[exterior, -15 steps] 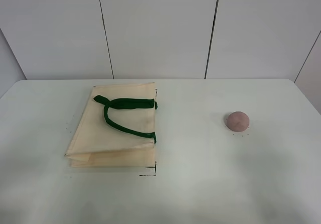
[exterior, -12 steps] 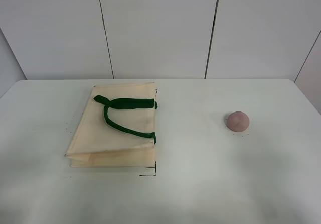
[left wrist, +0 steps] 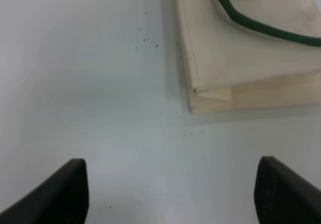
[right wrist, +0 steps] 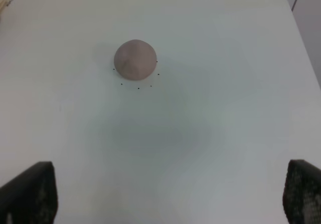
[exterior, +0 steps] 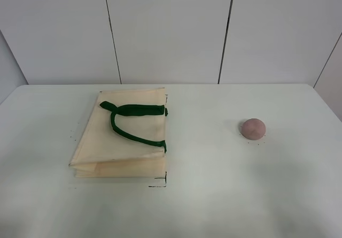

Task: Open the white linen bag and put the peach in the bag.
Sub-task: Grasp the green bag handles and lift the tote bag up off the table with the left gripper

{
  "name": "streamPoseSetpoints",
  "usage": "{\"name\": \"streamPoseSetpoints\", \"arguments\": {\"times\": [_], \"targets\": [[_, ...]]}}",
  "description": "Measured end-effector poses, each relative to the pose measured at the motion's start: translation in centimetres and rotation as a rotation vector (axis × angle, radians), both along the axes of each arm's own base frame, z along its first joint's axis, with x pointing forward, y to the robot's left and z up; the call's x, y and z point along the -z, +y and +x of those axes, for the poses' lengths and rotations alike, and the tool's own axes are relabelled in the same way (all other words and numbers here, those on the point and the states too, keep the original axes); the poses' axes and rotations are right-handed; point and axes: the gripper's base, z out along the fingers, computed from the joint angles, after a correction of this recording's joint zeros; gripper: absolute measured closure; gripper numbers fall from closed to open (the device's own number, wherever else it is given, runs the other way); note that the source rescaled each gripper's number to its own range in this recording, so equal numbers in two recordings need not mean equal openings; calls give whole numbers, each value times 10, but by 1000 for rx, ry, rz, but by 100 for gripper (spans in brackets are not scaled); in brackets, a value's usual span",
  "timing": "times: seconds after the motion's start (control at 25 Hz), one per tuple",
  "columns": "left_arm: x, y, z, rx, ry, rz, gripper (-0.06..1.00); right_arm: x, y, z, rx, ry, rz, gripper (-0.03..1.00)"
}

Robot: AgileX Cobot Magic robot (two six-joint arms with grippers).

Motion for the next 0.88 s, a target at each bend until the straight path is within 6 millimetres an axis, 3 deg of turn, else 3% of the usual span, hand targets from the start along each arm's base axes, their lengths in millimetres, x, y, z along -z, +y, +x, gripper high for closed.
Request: {"name": "streamPoseSetpoints", "arguments": {"times": [0.16,0.36,0.56,0.68,0.88], "targets": [[-34,-1,50,-1,123,1,-6,0,0,0,0,0,0,-3],[-47,-3,147,-1,321,5,-6,0,0,0,0,0,0,-3],[-22,-5,253,-2,496,9,-6,0,0,0,0,0,0,-3],[0,-6,303,-14,561,2,-6,0,0,0,0,0,0,-3],[36,-14,359,-70,627,-32,-6,0,0,0,0,0,0,-3]]}}
